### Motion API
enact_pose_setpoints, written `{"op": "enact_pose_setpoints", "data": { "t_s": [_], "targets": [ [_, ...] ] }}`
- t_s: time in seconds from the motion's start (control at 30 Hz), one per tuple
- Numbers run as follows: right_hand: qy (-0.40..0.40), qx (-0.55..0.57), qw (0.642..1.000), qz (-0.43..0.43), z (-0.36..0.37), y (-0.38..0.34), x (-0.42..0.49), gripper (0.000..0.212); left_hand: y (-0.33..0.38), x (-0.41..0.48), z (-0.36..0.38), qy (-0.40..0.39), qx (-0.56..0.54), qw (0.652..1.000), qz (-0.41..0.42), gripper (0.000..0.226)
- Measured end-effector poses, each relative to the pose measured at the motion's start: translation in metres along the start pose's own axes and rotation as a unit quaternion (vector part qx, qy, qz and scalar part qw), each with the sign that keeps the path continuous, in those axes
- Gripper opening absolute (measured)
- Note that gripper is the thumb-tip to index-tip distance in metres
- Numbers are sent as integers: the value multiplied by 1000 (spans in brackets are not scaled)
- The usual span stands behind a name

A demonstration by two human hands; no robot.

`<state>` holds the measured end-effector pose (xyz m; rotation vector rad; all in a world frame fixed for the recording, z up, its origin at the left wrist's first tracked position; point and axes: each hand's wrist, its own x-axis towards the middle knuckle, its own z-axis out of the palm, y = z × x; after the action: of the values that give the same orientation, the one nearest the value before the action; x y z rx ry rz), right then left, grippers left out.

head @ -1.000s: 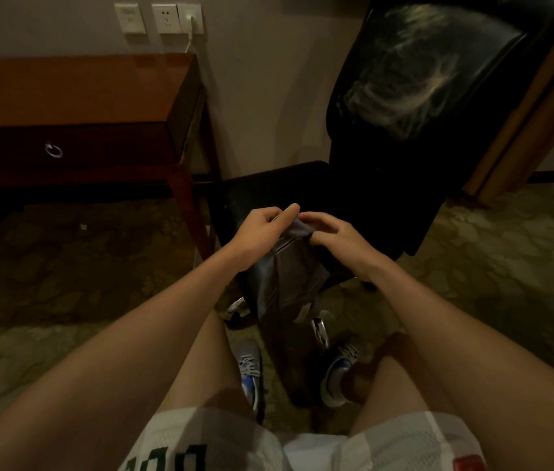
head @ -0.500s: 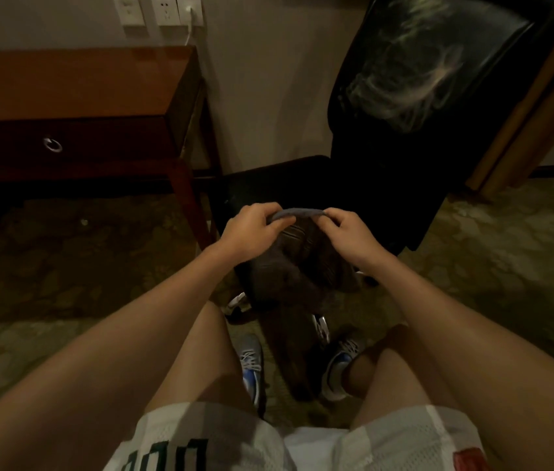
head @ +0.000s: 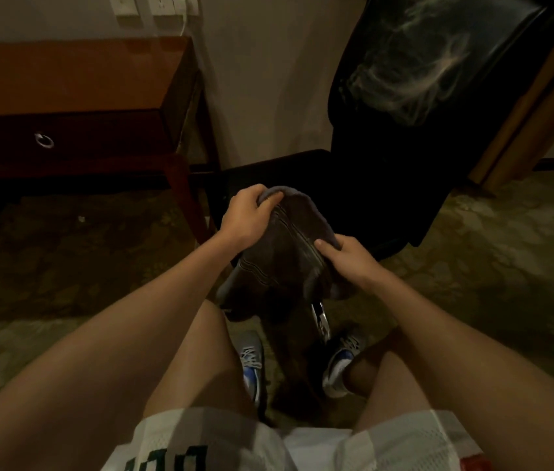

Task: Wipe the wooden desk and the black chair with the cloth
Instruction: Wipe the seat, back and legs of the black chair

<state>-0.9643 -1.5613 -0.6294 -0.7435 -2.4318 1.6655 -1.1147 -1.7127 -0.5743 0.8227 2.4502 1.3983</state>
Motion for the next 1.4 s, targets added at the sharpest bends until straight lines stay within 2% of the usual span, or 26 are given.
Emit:
{"op": "enact_pose_setpoints", "data": {
  "t_s": [0.13,0.27,0.47,0.63,0.7,0.77,0.83,0.87,0.93,1.0,1.03,1.13,1.2,1.3,1.4],
  "targets": [
    [66,14,998,-6,-2,9,15,19,-14,11,-4,-10,47,999,14,14],
    [102,-37,993,-48,-9,11,29,17,-21,23,0,-12,101,994,33,9],
    [153,-74,984,-56,-25,5,66,15,-36,48,17,-20,137,989,41,17],
    [214,-100,968,-79,-33,0,103,21,-41,66,25,57,107,991,52,26],
    [218,-148,962,-73,-29,9,113,28,-53,69,34,65,116,991,31,24],
    [216,-207,954,-29,-20,22,116,37,-70,74,47,80,140,987,-17,19],
    [222,-228,948,14,-4,37,113,44,-90,79,61,103,187,971,-106,21],
    [223,-231,947,26,5,44,109,44,-99,78,66,110,191,962,-163,30],
    [194,-243,950,21,22,57,102,38,-112,71,76,105,122,960,-230,42],
    [130,-288,949,-9,34,67,98,39,-124,57,86,65,68,981,-172,37],
    [98,-321,942,-26,40,70,98,46,-129,50,90,43,72,989,-125,36],
    [16,-387,921,-37,54,75,103,79,-143,33,100,1,134,990,-43,54],
    [-37,-416,908,-21,60,80,107,91,-152,24,109,-45,204,978,-14,70],
    [-79,-458,886,-7,64,85,112,96,-167,15,118,-100,252,962,-16,75],
    [-92,-478,873,-6,68,87,115,89,-172,17,120,-122,252,960,-27,71]
  ]
}}
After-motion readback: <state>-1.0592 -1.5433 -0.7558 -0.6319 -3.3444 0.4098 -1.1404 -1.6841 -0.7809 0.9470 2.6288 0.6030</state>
